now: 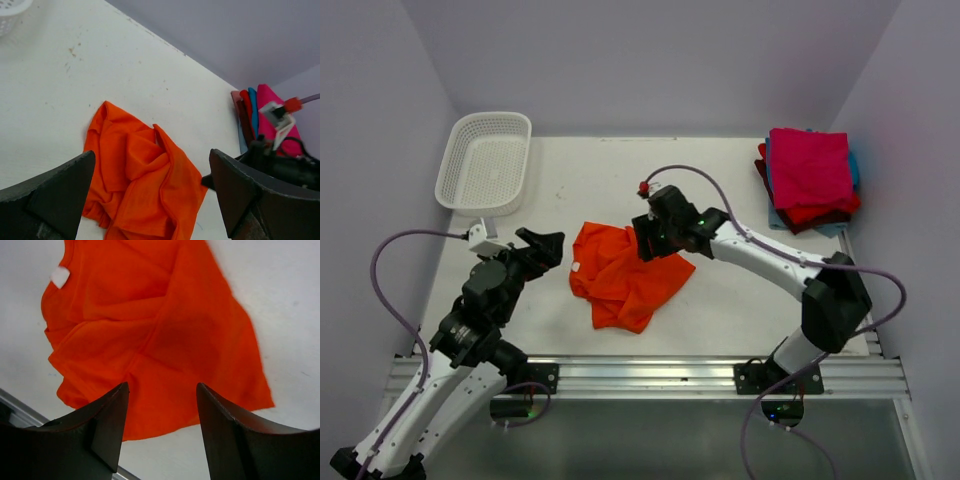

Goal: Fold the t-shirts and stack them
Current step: Flatten the tshirt out

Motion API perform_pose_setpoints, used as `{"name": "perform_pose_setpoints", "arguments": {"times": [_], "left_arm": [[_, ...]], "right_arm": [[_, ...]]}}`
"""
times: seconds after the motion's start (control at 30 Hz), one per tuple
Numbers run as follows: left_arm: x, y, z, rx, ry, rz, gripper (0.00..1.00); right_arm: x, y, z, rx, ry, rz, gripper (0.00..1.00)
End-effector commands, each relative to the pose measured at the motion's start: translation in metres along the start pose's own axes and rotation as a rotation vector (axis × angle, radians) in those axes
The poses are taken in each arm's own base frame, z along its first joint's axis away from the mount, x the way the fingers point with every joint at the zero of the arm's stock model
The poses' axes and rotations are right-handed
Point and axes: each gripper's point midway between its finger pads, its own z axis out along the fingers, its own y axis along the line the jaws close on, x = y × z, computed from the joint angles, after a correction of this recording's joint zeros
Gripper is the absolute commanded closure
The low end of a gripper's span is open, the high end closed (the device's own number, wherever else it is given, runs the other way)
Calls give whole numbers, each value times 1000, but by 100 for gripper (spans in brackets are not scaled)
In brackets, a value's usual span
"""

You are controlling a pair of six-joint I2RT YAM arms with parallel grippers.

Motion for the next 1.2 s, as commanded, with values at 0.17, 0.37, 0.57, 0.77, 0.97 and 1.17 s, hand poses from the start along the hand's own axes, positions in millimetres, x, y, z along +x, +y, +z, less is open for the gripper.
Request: {"name": "perform_pose_setpoints", "arguments": {"times": [0.17,0.37,0.57,0.77,0.97,1.17], "left_arm": [[-37,6,-17,-47,-144,-74,0],[-33,10,-18,-55,-133,-72,0],[-28,13,-16,-63,-124,-63,0],[-23,16,-15,-67,-111,-57,0],[-21,14,-13,-58,-101,-44,0],[-2,18,1,-68,-49,-5,0]], "right_arm": [[29,82,69,-207,187,-175,42],[48,96,104,-191,251,-217,43],[61,83,127,-116,289,-224,58],[63,78,124,-98,284,-224,100],[27,92,68,-183,151,-215,100],[-32,75,-17,-171,-116,-150,100]]}}
